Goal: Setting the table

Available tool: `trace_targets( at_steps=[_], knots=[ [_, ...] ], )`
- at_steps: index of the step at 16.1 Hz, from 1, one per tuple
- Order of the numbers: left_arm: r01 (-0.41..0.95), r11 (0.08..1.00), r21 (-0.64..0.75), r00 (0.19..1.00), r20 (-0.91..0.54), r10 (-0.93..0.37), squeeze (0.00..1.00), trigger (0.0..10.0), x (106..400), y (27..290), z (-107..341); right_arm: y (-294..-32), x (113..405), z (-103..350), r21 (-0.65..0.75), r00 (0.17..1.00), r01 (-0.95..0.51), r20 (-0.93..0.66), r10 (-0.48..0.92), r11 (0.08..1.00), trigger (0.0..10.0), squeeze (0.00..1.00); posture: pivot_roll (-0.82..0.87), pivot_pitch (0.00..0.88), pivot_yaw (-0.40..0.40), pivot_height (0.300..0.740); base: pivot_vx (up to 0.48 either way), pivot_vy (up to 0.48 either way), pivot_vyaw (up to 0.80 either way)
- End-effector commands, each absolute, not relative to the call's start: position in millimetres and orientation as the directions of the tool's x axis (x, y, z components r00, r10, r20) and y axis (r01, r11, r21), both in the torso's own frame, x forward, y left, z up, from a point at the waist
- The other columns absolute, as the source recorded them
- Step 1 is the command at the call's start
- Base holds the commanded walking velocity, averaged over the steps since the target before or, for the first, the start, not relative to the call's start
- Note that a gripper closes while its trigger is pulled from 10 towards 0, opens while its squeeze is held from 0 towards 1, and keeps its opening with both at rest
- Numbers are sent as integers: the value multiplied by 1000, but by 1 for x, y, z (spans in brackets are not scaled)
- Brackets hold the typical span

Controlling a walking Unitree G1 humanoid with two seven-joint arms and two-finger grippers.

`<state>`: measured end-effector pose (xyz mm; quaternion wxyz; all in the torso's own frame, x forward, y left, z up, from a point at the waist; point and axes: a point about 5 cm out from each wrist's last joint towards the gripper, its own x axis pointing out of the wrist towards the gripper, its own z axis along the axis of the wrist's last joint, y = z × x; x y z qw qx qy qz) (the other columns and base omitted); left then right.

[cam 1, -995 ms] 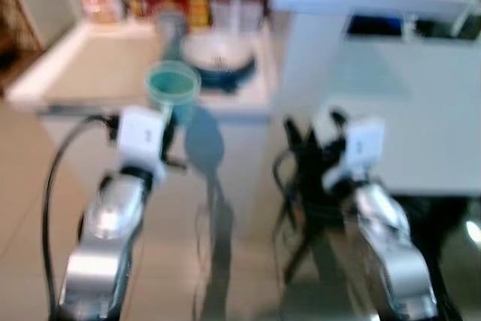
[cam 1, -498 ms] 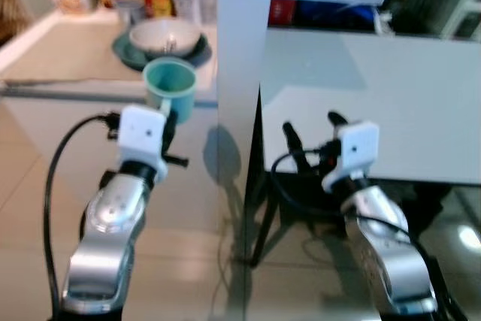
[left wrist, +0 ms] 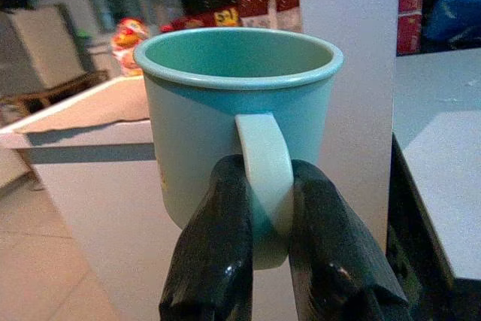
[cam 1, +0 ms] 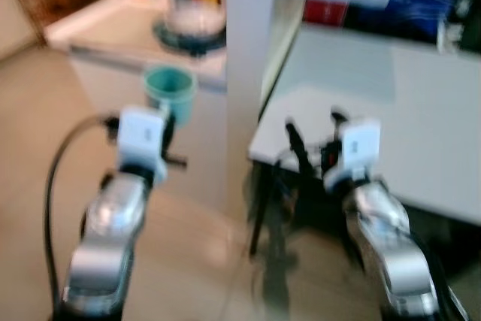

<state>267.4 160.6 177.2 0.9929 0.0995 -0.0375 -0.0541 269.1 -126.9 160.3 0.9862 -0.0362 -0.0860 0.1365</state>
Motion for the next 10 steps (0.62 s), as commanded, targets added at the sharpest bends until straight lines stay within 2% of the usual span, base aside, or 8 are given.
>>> trace_targets(
  at_steps=[1, 10],
  knots=[
    [115, 973, 200, 988, 81, -133, 0, 10000, 268, 154, 180, -138, 271, 160, -70, 962, -215, 157, 223, 974, 10000, 0, 6, 0, 14, 740, 0, -480, 0],
    [99, 980, 172, 989, 93, -117, 0, 10000, 271, 155, 183, -139, 272, 167, -69, 957, -203, 195, 213, 977, 10000, 0, 3, 0, 11, 740, 0, -480, 0]
  ],
)
